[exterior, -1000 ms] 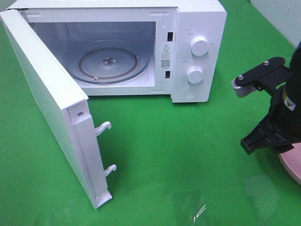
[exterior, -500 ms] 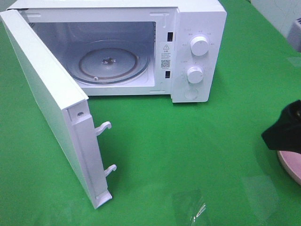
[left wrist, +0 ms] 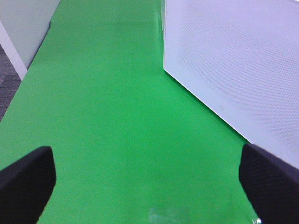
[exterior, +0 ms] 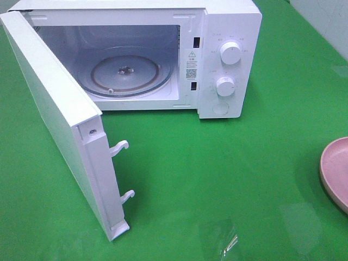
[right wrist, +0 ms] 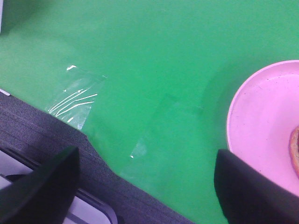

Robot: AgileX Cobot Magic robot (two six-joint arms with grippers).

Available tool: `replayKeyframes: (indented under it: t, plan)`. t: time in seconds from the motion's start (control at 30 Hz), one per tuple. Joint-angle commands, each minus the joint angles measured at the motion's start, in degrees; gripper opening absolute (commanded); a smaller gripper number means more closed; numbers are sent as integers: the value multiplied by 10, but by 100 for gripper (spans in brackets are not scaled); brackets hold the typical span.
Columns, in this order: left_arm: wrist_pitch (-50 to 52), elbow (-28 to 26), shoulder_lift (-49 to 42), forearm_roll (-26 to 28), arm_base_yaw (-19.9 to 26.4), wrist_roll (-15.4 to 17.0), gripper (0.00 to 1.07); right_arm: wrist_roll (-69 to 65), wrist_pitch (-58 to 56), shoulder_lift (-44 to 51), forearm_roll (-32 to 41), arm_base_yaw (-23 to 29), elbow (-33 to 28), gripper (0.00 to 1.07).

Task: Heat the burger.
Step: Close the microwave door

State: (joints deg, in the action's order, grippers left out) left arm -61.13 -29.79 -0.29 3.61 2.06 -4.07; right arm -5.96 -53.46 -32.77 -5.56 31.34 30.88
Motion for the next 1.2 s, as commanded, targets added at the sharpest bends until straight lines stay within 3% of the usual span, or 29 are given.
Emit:
replayKeyframes:
  t: [0.03, 0.27, 0.4, 0.57, 1.1, 1.2]
  plan:
    - [-1, 1, -10, -1, 3, 4, 100, 5, -1, 54, 2, 1, -15, 76]
    - [-1, 1, -10, -1, 3, 4, 100, 5, -2, 107, 2, -6, -16, 76]
    - [-1, 1, -10, -1, 3, 4, 100, 6, -18, 170, 3, -54, -26, 76]
    - [-1, 1, -10, -1, 3, 4, 100, 6, -18, 201, 3, -78, -26, 76]
    - [-1, 1, -10, -1, 3, 4, 100, 7, -17, 346, 6, -277, -26, 76]
    - [-1, 1, -10, -1, 3, 4, 100, 7, -17, 346, 17, -285, -26, 76]
